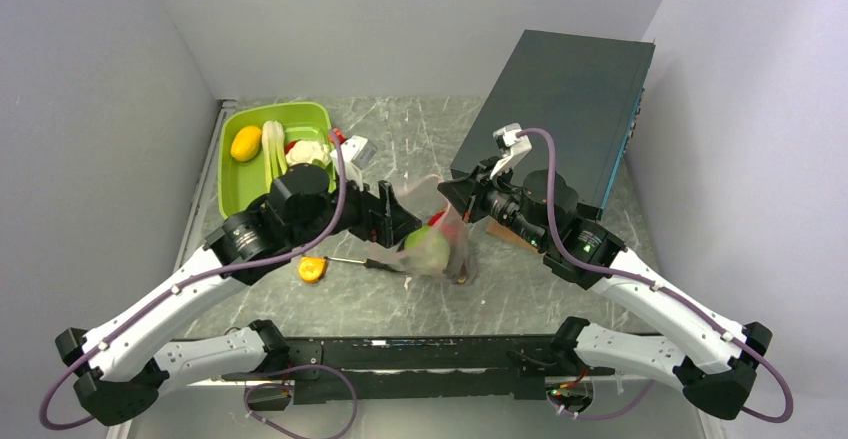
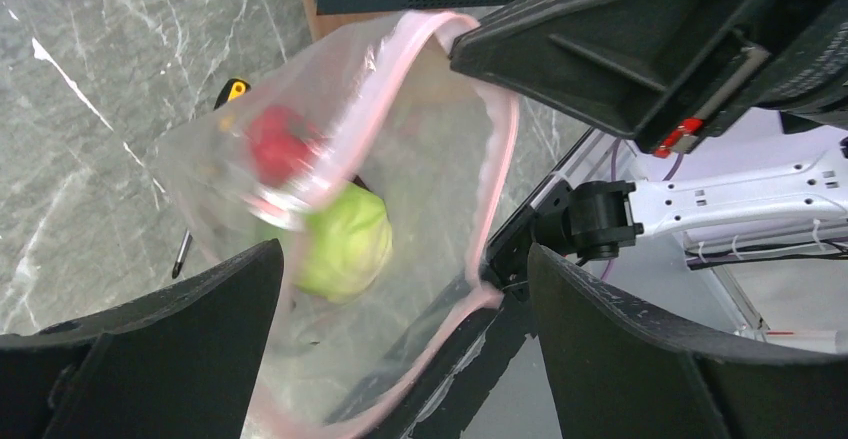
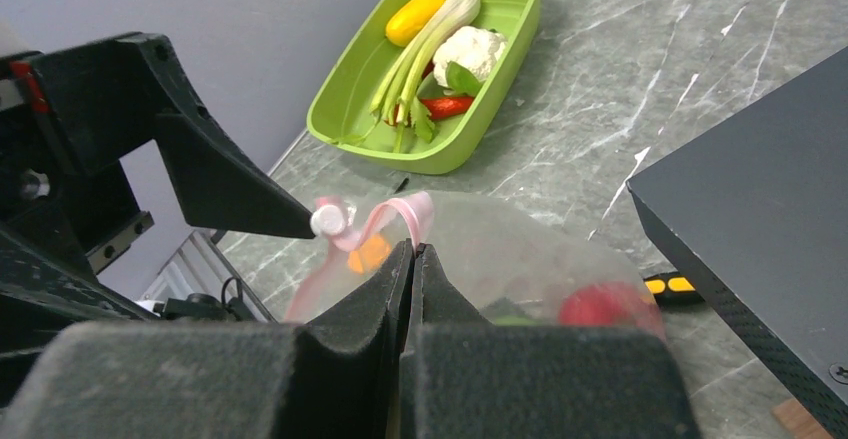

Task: Place the food in the zip-top bag and seal the zipper
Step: Place the fake vegetable in the zipper food storage bag.

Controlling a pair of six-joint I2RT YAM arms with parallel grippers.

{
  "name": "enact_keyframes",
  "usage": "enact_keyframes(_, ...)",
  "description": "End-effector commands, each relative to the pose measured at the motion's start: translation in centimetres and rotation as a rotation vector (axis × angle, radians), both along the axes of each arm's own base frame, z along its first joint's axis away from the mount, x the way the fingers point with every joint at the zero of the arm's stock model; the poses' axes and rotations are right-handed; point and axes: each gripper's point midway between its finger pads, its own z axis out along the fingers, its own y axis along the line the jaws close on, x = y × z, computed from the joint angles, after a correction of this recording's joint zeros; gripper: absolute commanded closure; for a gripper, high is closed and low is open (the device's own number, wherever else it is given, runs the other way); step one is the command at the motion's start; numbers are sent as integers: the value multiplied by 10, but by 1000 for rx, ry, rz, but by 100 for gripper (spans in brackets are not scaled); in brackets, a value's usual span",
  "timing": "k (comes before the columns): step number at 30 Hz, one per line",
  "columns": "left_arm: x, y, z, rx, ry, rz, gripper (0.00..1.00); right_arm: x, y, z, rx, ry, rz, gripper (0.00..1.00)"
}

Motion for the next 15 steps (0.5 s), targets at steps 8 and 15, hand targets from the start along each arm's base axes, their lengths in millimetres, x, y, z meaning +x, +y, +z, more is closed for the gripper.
enact_keyframes(8,-6,16,22,-85,-34,54,10,-1,0,31,63,-64,6,100)
enact_keyframes(15,-19,27,-10,-75,63,72,15,-2,-2,29,52,-67,6,100)
